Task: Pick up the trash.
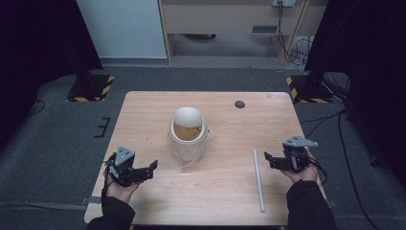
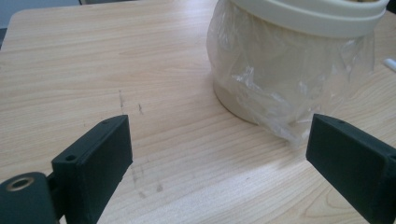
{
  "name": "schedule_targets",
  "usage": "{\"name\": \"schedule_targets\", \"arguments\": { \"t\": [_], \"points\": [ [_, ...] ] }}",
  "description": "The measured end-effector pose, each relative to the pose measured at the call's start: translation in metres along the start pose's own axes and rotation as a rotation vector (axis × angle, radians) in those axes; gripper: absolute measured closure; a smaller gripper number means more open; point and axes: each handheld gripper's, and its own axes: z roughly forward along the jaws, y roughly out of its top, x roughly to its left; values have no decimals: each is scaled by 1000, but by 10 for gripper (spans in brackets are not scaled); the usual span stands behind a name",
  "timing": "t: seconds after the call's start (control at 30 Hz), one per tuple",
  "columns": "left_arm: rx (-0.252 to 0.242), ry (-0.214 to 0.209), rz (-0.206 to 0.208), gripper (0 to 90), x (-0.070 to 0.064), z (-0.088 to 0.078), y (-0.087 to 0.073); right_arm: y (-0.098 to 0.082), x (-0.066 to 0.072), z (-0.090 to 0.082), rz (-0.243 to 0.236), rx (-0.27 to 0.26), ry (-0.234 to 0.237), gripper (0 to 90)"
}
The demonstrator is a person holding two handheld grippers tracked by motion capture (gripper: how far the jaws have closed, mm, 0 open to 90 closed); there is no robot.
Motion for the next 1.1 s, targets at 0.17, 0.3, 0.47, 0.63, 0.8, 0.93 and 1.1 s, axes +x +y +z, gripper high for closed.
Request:
{"name": "schedule_targets", "arguments": {
  "t": [0.17, 0.3, 0.47, 0.63, 0.8, 0.93, 1.1],
  "points": [
    [2, 8, -9, 65, 1, 0, -3, 5, 10, 0, -13, 9, 25, 197],
    [10, 15, -5, 65, 2, 0, -6, 4, 20, 2, -28, 18, 56, 216],
    [8, 22, -11, 65, 3, -1, -8, -2, 24, 4, -40, 42, 75, 225],
    [15, 33, -16, 68, 4, 1, -9, -16, 29, 10, -42, 104, 107, 245],
    [10, 44, -19, 72, 6, -1, -9, -23, 36, 16, -47, 145, 131, 270],
    [26, 53, -25, 74, 8, 2, -12, -27, 39, 21, -66, 190, 134, 298],
    [42, 66, -30, 76, 10, 5, -14, -31, 34, 23, -39, 220, 142, 320]
  ]
}}
